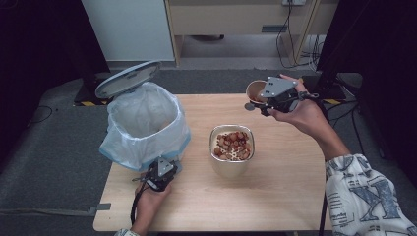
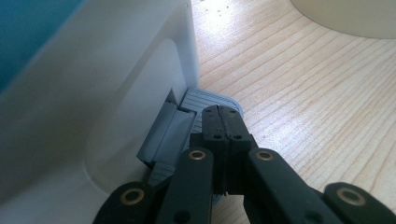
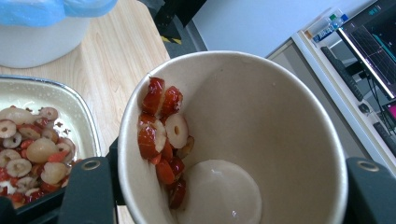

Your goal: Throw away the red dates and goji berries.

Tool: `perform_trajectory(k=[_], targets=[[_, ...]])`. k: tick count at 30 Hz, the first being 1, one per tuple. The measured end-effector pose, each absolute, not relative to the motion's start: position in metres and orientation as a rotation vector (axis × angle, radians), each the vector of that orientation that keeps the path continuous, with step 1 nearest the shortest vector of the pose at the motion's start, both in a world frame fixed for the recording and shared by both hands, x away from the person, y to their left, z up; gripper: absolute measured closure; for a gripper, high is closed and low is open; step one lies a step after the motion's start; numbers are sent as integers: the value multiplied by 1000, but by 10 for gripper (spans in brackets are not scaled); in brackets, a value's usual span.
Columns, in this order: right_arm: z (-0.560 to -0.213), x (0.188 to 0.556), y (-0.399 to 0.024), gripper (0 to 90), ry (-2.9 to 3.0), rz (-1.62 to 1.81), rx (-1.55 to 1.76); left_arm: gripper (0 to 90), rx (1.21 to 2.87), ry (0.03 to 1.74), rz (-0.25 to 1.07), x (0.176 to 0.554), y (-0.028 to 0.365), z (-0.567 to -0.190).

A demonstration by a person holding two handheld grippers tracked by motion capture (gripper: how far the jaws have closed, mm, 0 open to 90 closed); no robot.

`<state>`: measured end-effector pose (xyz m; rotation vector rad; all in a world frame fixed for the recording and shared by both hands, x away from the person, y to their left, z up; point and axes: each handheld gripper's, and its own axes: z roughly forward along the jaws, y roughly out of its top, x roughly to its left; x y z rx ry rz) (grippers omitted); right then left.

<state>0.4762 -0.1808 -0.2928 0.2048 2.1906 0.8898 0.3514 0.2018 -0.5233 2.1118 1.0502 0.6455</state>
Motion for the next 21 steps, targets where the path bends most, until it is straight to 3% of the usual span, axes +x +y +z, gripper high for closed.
perform_trajectory(k=[21], targets=[[-290,483,-220,337,2217,1109,400,894,2109,1050,642,352,202,-523]])
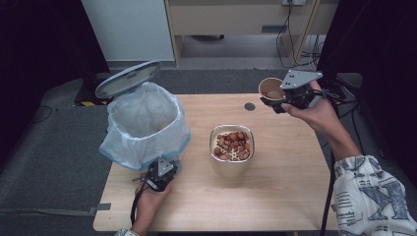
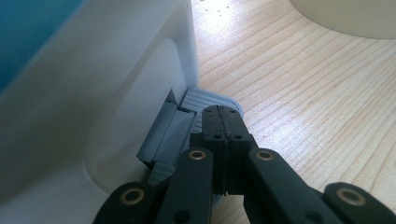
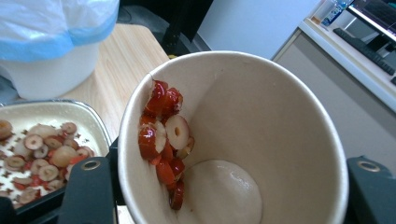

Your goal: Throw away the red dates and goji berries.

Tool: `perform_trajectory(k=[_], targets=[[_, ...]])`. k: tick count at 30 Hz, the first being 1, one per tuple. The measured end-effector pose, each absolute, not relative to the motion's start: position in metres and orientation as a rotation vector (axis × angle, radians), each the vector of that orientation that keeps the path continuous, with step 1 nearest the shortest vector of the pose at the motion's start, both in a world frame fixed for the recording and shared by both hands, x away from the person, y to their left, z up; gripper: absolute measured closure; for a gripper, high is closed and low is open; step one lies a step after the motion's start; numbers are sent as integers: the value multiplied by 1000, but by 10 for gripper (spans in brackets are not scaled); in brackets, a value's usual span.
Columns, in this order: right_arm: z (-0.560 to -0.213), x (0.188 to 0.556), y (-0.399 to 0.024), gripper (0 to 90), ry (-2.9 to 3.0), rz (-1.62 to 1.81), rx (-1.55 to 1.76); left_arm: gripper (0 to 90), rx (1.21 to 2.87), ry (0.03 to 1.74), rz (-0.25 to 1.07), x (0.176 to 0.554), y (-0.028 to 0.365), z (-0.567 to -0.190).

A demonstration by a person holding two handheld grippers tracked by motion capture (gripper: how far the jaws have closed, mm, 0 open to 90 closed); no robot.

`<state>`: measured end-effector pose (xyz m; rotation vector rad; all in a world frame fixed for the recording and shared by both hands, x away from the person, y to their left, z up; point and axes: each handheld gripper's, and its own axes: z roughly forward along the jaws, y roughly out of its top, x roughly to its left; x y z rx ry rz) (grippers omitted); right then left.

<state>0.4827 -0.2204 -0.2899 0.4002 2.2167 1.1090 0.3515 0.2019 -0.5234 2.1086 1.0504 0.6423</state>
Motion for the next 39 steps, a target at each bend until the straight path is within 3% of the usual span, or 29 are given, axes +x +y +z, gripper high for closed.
perform_trajectory(k=[39], targets=[[-295,488,-239,333,2242,1306,538,893,2111,1049,642,352,202,-523]])
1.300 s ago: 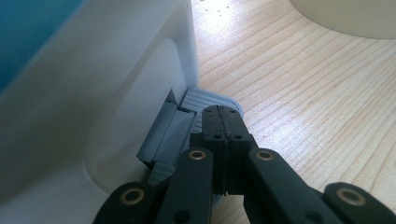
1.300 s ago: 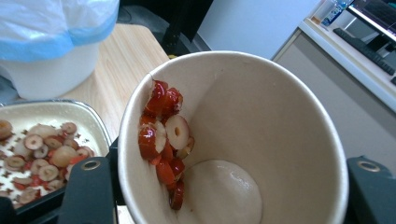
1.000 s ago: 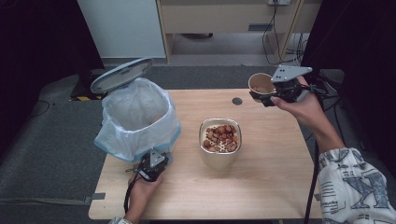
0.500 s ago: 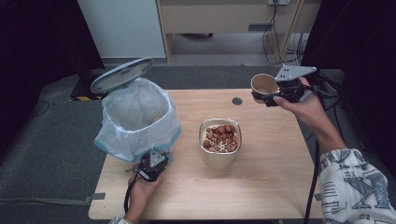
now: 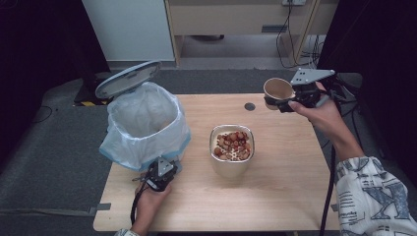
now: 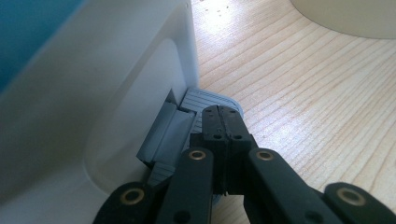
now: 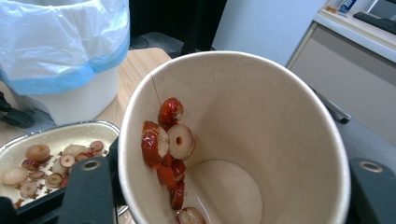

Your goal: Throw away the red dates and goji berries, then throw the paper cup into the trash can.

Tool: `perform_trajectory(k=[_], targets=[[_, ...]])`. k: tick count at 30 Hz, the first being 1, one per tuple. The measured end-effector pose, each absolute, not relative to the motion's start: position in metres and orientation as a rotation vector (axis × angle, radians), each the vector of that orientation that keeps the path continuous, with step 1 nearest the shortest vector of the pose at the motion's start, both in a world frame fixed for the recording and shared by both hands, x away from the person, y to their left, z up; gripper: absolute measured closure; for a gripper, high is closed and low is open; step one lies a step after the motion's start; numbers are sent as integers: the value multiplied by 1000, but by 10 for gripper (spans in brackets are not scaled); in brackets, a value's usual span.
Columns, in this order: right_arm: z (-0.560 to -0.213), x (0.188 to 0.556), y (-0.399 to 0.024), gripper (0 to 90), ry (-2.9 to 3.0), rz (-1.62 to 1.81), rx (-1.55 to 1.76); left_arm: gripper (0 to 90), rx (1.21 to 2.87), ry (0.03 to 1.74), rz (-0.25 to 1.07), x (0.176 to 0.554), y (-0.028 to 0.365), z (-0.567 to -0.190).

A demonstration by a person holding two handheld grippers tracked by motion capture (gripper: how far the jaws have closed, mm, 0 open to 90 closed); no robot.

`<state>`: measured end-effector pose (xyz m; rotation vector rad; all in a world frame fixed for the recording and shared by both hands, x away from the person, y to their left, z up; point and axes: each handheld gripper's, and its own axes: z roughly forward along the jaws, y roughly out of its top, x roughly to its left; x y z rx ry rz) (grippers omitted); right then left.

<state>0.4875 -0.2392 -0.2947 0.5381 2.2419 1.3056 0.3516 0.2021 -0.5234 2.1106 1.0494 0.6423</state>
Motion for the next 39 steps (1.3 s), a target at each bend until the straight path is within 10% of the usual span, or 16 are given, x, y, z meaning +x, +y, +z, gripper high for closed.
perform_trajectory(k=[39], targets=[[-282,491,-199,328,2333,1441,579,893,2113,1045,651,351,201,-524]])
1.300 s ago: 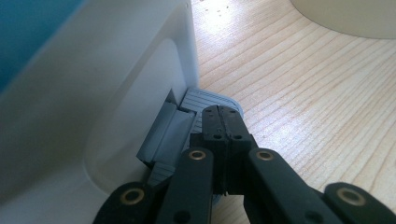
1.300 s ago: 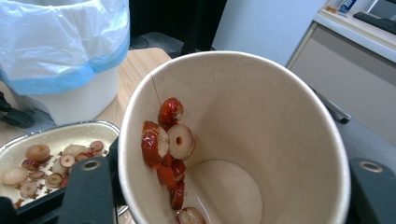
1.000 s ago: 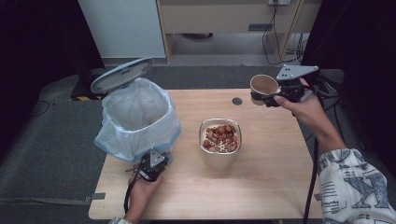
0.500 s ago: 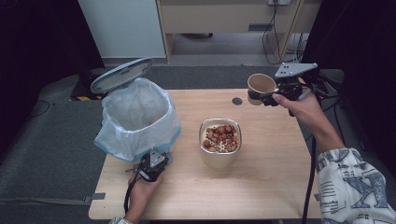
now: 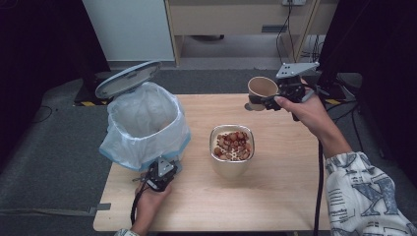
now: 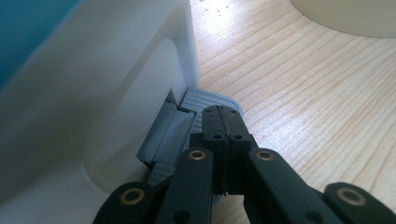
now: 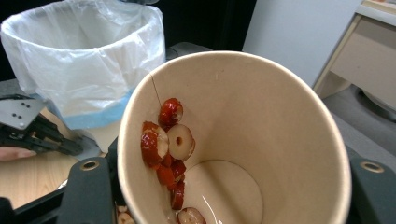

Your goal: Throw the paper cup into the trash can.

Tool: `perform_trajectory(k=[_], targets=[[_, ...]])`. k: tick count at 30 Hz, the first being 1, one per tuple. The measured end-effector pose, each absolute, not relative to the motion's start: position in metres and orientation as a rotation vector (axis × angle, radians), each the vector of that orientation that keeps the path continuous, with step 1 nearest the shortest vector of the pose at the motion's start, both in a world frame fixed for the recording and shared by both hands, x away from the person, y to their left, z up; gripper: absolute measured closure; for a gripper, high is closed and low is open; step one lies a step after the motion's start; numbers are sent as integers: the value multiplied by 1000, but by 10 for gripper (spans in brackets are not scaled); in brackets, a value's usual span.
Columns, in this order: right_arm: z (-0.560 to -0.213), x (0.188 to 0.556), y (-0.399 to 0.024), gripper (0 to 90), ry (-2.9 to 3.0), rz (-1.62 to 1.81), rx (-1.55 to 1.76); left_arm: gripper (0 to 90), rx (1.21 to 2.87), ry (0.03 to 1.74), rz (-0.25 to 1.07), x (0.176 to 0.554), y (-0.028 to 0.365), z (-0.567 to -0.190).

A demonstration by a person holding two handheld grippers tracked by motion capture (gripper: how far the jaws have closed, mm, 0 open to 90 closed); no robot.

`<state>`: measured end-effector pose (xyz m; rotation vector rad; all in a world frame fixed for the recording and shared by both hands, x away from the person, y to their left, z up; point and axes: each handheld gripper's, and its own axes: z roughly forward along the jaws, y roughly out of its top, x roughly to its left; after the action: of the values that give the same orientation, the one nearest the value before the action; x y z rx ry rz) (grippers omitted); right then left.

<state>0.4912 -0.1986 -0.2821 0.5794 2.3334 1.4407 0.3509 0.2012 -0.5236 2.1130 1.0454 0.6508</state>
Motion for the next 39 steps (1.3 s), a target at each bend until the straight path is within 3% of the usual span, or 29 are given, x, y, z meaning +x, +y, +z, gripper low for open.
perform_trajectory(k=[39], targets=[[-269,494,-114,328,2426,1527,563,893,2117,1042,655,351,201,-524]])
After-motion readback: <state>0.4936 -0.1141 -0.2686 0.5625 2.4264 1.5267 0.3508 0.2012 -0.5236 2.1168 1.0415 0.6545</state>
